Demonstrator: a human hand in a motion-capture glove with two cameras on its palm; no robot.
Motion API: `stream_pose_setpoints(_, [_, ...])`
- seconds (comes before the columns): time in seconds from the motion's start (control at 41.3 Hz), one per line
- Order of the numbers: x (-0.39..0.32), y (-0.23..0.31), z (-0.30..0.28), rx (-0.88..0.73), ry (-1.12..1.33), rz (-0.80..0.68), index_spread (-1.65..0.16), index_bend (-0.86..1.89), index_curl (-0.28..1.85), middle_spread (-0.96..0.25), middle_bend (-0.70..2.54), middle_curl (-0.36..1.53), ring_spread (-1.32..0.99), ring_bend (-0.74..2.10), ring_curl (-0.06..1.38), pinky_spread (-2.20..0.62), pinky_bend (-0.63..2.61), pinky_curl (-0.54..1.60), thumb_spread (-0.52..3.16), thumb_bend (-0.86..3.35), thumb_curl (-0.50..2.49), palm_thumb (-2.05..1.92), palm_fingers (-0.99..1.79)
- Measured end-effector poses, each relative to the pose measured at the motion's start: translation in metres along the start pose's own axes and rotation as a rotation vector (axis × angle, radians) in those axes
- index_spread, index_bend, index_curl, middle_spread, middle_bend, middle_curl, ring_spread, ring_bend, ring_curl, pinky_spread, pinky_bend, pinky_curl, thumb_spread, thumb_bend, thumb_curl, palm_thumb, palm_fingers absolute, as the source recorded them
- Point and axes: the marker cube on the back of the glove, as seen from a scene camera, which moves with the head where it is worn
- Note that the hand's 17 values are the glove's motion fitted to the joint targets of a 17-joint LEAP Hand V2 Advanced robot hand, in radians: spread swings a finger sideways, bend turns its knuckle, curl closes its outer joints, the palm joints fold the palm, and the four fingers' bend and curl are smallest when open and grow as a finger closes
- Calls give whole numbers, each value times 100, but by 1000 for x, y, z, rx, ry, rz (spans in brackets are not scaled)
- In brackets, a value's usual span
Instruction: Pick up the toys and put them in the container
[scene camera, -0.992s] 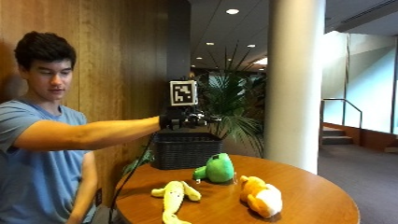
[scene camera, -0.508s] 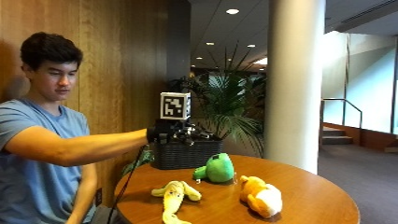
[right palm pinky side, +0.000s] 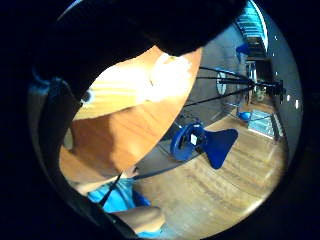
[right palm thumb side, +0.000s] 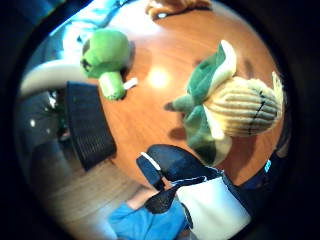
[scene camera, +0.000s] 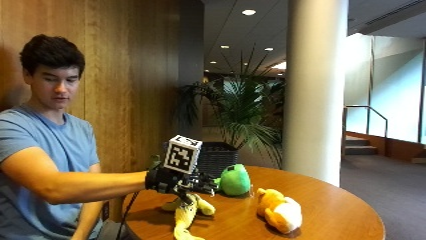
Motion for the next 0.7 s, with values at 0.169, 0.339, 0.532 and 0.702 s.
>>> stream_pose_setpoints(0.169, [8, -6, 29, -68, -10, 22, -27, 4, 15, -1, 13, 24, 2, 11, 10, 13, 107, 40, 94, -5, 20, -4, -38])
stream_pose_setpoints(0.339, [7, -5, 45, -93, -11, -19, -27, 3, 13, 0, 13, 24, 2, 15, 11, 13, 107, 39, 95, -3, 22, -1, -38])
stream_pose_setpoints(0.532, [-1, 0, 46, -64, -20, -35, -28, 2, 9, -3, 17, 23, -3, 57, 23, 9, 102, 37, 108, 3, 26, 12, -6])
stream_pose_setpoints(0.702, [-6, 2, 43, -2, -42, -43, -33, 15, 11, -7, 24, 28, -12, 73, 28, 4, 103, 36, 128, 12, 28, 26, 15])
